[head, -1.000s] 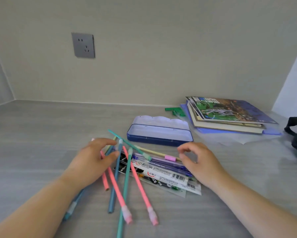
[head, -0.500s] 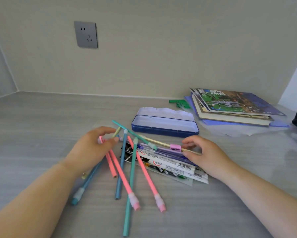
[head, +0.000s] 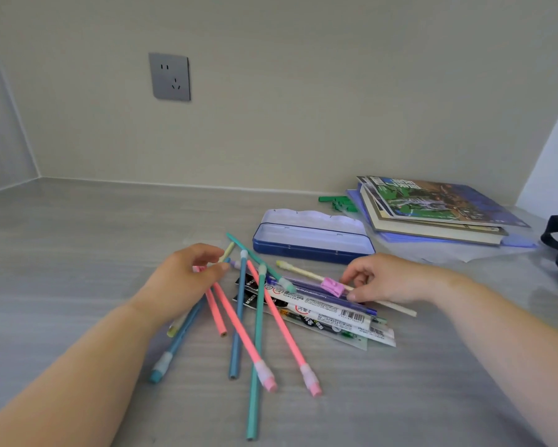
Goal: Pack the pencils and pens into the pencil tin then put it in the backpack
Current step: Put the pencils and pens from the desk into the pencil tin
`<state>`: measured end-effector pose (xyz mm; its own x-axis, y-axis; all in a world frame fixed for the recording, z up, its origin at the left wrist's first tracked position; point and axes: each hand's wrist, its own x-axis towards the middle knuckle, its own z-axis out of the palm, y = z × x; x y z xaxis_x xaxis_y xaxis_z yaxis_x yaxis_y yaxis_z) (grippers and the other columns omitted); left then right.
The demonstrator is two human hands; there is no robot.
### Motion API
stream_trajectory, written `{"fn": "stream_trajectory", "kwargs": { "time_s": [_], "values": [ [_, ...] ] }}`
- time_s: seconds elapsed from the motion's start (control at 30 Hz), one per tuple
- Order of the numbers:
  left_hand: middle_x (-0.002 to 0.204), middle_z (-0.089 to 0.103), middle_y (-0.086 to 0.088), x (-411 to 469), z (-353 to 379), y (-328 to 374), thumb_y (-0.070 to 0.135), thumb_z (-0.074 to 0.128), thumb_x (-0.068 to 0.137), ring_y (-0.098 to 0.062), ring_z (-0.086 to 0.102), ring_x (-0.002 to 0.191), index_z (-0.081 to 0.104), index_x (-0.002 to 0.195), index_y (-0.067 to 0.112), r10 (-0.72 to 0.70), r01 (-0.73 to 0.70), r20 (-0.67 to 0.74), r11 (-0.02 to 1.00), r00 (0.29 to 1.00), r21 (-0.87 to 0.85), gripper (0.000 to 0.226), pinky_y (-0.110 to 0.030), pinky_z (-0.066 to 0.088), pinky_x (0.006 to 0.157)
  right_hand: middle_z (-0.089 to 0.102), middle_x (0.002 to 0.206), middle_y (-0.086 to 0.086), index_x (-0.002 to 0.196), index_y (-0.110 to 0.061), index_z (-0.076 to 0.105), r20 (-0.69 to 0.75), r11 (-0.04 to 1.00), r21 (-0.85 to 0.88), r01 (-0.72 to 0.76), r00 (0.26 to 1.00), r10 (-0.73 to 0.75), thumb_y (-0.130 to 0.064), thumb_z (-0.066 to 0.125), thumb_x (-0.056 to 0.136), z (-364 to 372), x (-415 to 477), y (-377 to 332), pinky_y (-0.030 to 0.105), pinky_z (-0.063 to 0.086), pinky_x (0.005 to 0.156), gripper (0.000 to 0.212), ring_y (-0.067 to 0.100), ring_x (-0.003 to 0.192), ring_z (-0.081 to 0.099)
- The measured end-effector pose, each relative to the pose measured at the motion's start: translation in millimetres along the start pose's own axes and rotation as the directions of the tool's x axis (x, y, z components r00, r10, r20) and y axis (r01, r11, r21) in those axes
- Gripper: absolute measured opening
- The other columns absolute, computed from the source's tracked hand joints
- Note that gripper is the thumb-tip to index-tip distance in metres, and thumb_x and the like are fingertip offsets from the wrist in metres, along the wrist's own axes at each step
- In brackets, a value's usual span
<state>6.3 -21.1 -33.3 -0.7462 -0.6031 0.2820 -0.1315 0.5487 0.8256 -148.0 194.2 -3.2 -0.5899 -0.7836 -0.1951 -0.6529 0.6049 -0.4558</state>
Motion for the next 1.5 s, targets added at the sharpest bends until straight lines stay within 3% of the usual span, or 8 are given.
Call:
{"fn": "stream_trajectory", "kwargs": {
  "time_s": [0.1, 0.37, 0.57, 0.7, 0.9, 1.1, 1.3, 1.5],
  "values": [
    [0.100, 0.056, -0.003, 2.5, -5.5, -2.0, 0.011, 0.056, 0.085, -0.015, 0.049, 0.097, 0.060, 0.110, 0.007, -0.031, 0.031, -0.030, 1.000, 0.999, 0.004, 0.026, -0.020, 0.030, 0.087, 0.050, 0.068, -0.011, 0.081, -0.026, 0.055, 0.015, 1.000, -0.006, -0.023, 1.000, 0.023, -0.018, 0.064, 0.083, -4.2, 2.8, -1.7, 0.015, 0.034, 0.056, 0.012, 0.002, 0.061, 0.045],
    [0.097, 0.055, -0.005, 9.3, -12.1, -7.9, 0.006, 0.049, 0.089, -0.016, 0.049, 0.096, 0.059, 0.113, 0.004, -0.052, 0.052, -0.017, 0.998, 0.999, 0.020, 0.027, -0.014, 0.029, 0.079, 0.052, 0.063, -0.007, 0.065, -0.024, 0.051, -0.058, 0.991, -0.016, -0.134, 0.989, 0.133, -0.007, 0.055, 0.082, -5.9, 1.2, 1.8, 0.015, 0.036, 0.054, 0.025, 0.004, 0.057, 0.047],
    [0.102, 0.055, -0.006, 11.7, -14.1, -11.7, 0.006, 0.048, 0.089, -0.013, 0.047, 0.098, 0.059, 0.114, 0.004, -0.045, 0.045, -0.004, 0.999, 0.999, 0.024, 0.027, -0.019, 0.029, 0.088, 0.042, 0.068, -0.003, 0.063, -0.023, 0.034, -0.241, 0.955, -0.183, -0.232, 0.953, 0.186, -0.007, 0.048, 0.084, -11.1, 2.4, 0.1, 0.024, 0.028, 0.053, 0.030, 0.012, 0.061, 0.039],
    [0.105, 0.054, -0.002, 13.3, -12.5, -15.3, 0.006, 0.048, 0.089, -0.016, 0.049, 0.103, 0.058, 0.115, 0.005, -0.030, 0.027, 0.049, 0.998, 0.998, 0.055, 0.028, -0.019, 0.029, 0.090, 0.053, 0.072, -0.004, 0.066, -0.025, 0.049, -0.365, 0.998, -0.028, -0.051, 0.930, 0.038, -0.006, 0.051, 0.083, -12.2, 4.7, -20.8, 0.025, 0.036, 0.058, 0.025, 0.018, 0.071, 0.050],
    [0.099, 0.057, -0.004, 16.4, -11.2, -18.6, 0.007, 0.047, 0.089, -0.014, 0.051, 0.093, 0.059, 0.108, 0.014, -0.005, 0.000, 0.088, 0.999, 0.996, 0.054, 0.023, -0.011, 0.030, 0.075, 0.056, 0.071, -0.007, 0.081, -0.028, 0.060, -0.165, 0.992, -0.020, 0.122, 0.979, -0.124, -0.012, 0.053, 0.086, 7.6, 41.4, -61.3, 0.024, 0.040, 0.062, 0.018, 0.016, 0.074, 0.052],
    [0.105, 0.053, -0.001, 11.9, -12.6, -23.6, 0.008, 0.049, 0.089, -0.013, 0.049, 0.096, 0.052, 0.093, 0.028, 0.014, -0.021, 0.147, 0.999, 0.989, 0.048, 0.021, -0.017, 0.031, 0.085, 0.065, 0.085, 0.009, 0.088, -0.013, 0.065, -0.127, 0.990, -0.029, 0.137, 0.982, -0.139, -0.014, 0.054, 0.086, 11.8, 72.3, -73.3, 0.025, 0.038, 0.061, 0.011, 0.017, 0.072, 0.051],
    [0.080, 0.056, 0.001, 12.3, -17.5, -22.0, 0.008, 0.049, 0.089, -0.002, 0.049, 0.066, 0.051, 0.072, 0.035, 0.005, -0.019, 0.165, 0.996, 0.986, 0.084, 0.031, 0.002, 0.037, 0.055, 0.053, 0.094, -0.006, 0.108, -0.022, 0.062, -0.004, 0.945, -0.180, 0.274, 0.960, -0.280, 0.002, 0.043, 0.086, 10.3, 68.6, -73.2, 0.030, 0.044, 0.085, 0.037, 0.018, 0.095, 0.054],
    [0.091, 0.060, -0.013, 12.2, -22.0, -21.4, 0.004, 0.041, 0.091, -0.020, 0.051, 0.076, 0.050, 0.074, 0.035, -0.047, 0.031, 0.134, 0.993, 0.990, 0.116, 0.036, -0.004, 0.034, 0.056, 0.053, 0.097, 0.008, 0.104, -0.012, 0.065, -0.014, 0.918, -0.258, 0.300, 0.949, -0.314, -0.005, 0.047, 0.087, 20.1, 68.5, -71.6, 0.035, 0.042, 0.085, 0.026, 0.025, 0.095, 0.054]
  ]
}}
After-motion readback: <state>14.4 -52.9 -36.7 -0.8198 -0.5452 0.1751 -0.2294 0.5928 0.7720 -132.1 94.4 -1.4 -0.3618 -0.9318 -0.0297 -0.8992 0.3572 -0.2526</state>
